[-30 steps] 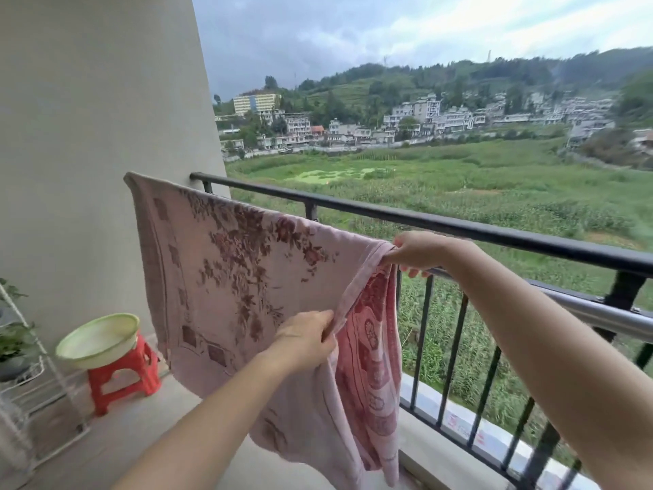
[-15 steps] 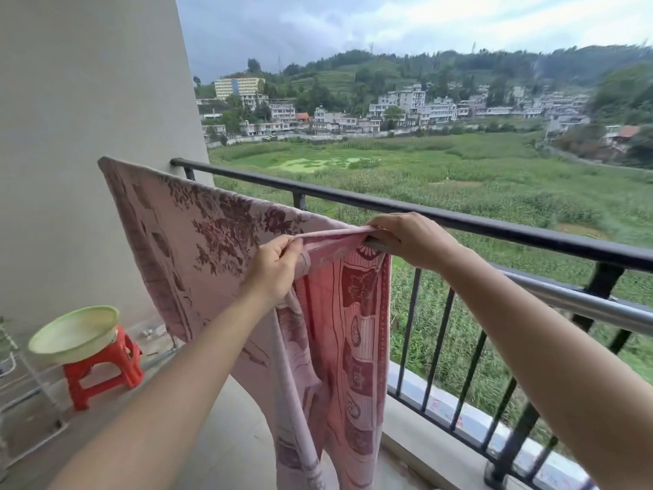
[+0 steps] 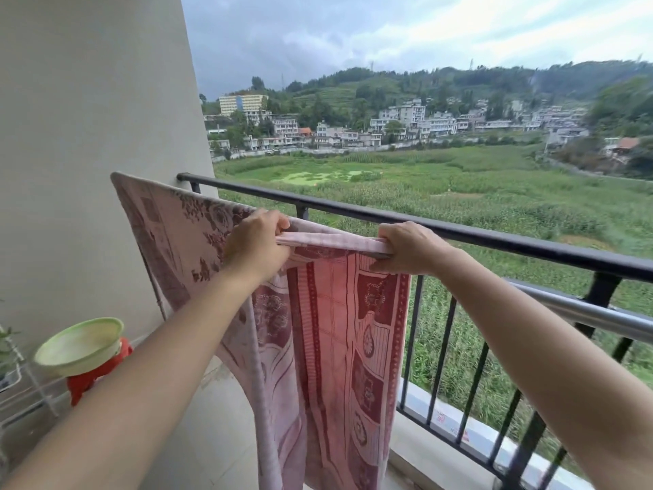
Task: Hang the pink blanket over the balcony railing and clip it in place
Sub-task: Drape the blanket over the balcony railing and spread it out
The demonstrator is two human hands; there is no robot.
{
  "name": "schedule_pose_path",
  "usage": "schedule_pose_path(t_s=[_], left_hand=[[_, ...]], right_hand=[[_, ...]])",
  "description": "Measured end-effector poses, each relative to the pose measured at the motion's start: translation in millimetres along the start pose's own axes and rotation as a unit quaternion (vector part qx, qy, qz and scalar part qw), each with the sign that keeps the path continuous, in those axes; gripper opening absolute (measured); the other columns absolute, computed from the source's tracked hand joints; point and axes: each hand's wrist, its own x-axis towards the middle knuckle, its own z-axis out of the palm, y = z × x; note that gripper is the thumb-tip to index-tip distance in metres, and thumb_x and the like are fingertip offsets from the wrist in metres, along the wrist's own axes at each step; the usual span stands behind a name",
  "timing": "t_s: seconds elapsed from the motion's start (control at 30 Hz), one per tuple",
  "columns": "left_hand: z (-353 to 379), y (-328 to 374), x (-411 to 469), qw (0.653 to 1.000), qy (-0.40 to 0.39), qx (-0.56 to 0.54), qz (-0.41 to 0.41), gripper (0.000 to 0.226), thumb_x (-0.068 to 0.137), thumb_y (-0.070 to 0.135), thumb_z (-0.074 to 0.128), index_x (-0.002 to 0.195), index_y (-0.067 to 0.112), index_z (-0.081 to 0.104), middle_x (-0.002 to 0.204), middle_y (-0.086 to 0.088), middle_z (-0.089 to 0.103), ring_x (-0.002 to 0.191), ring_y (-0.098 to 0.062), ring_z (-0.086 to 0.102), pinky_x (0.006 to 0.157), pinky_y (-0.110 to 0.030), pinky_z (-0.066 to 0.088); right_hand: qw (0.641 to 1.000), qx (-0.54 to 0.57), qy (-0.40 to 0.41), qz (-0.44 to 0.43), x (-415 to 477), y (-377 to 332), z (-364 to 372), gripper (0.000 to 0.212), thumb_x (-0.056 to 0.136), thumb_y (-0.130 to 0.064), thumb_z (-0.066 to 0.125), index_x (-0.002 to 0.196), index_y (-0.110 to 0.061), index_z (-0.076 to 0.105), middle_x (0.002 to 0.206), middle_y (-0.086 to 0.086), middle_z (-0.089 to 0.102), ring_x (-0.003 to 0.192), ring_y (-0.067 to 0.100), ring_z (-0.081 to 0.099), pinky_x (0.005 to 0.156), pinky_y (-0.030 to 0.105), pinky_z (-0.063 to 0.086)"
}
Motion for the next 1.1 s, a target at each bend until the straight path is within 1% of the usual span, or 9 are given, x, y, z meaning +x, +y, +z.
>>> schedule_pose_path(t_s=[0.17,0.33,0.5,0.67,0.73,0.8,0.9,1.0,1.1], left_hand=[[-19,7,5,0.999,0.044,-0.019,0.009,0.028,0.086,0.004,0.060,0.105,0.018,0.074,0.078,-0.002,0.074,0.062,-0.021,0.066,0.053,-0.029,0.053],[-11,13,-12,0.997,0.028,-0.050,0.046,0.028,0.086,0.010,0.061,0.111,0.020,0.069,0.077,0.004,0.072,0.058,-0.014,0.062,0.051,-0.022,0.049],[44,27,-92,0.988,-0.130,0.004,0.082,0.013,0.089,0.039,0.056,0.096,0.030,0.063,0.074,0.012,0.056,0.064,-0.016,0.062,0.052,-0.023,0.036],[90,69,-155,0.982,-0.149,-0.097,0.068,0.010,0.092,0.022,0.059,0.100,0.018,0.064,0.087,0.004,0.057,0.063,-0.017,0.058,0.054,-0.024,0.050],[90,75,-156,0.983,-0.124,-0.125,0.049,0.016,0.095,0.026,0.058,0.083,0.016,0.063,0.072,0.002,0.063,0.056,-0.019,0.060,0.051,-0.033,0.052],[83,70,-147,0.983,-0.092,-0.159,0.025,0.031,0.098,0.030,0.055,0.070,0.017,0.059,0.055,0.007,0.057,0.044,-0.010,0.054,0.041,-0.024,0.043],[62,52,-122,0.975,-0.024,-0.218,-0.023,0.026,0.099,0.024,0.055,0.074,0.018,0.060,0.048,0.014,0.047,0.041,-0.004,0.050,0.037,-0.011,0.030],[43,32,-88,0.966,0.020,-0.254,-0.053,0.015,0.097,0.028,0.057,0.085,0.024,0.065,0.052,0.012,0.055,0.048,-0.005,0.054,0.037,-0.012,0.031],[30,22,-59,0.968,0.028,-0.247,-0.026,0.024,0.093,0.044,0.055,0.087,0.026,0.068,0.055,0.011,0.059,0.045,-0.007,0.053,0.037,-0.014,0.031]], right_hand=[[0.989,0.121,0.079,-0.006,3,-7,-9,0.022,0.094,-0.023,0.063,0.115,-0.017,0.063,0.106,0.000,0.068,0.088,0.019,0.065,0.076,0.033,0.056],[0.971,0.209,0.110,0.023,5,-15,-30,0.049,0.092,0.007,0.048,0.128,-0.022,0.060,0.116,0.003,0.068,0.102,0.022,0.065,0.087,0.040,0.059],[0.993,0.107,-0.050,0.027,-29,12,-39,0.025,0.091,-0.029,0.067,0.115,-0.027,0.070,0.109,0.002,0.074,0.089,0.017,0.070,0.082,0.038,0.061],[0.991,-0.016,0.100,0.082,-45,3,-22,0.019,0.094,-0.031,0.063,0.101,-0.017,0.073,0.093,0.003,0.074,0.067,0.018,0.067,0.052,0.031,0.056],[0.979,-0.033,0.177,0.098,-51,-9,-13,0.017,0.091,-0.024,0.065,0.103,-0.013,0.069,0.094,0.006,0.070,0.062,0.018,0.061,0.047,0.024,0.045],[0.967,-0.032,0.229,0.107,-60,-22,-3,0.017,0.090,-0.027,0.064,0.096,-0.011,0.062,0.082,0.004,0.066,0.056,0.021,0.058,0.048,0.030,0.049],[0.978,0.043,0.169,0.113,-71,-38,20,0.036,0.095,-0.039,0.058,0.075,-0.010,0.064,0.058,-0.001,0.063,0.041,0.014,0.055,0.038,0.030,0.048],[0.954,0.254,0.032,0.153,-73,-48,35,0.033,0.096,-0.037,0.058,0.083,-0.010,0.072,0.073,0.005,0.074,0.051,0.008,0.067,0.043,0.029,0.056],[0.911,0.348,0.133,0.177,-67,-54,35,0.027,0.092,-0.033,0.066,0.112,-0.017,0.056,0.093,0.000,0.070,0.070,0.012,0.070,0.057,0.031,0.061]])
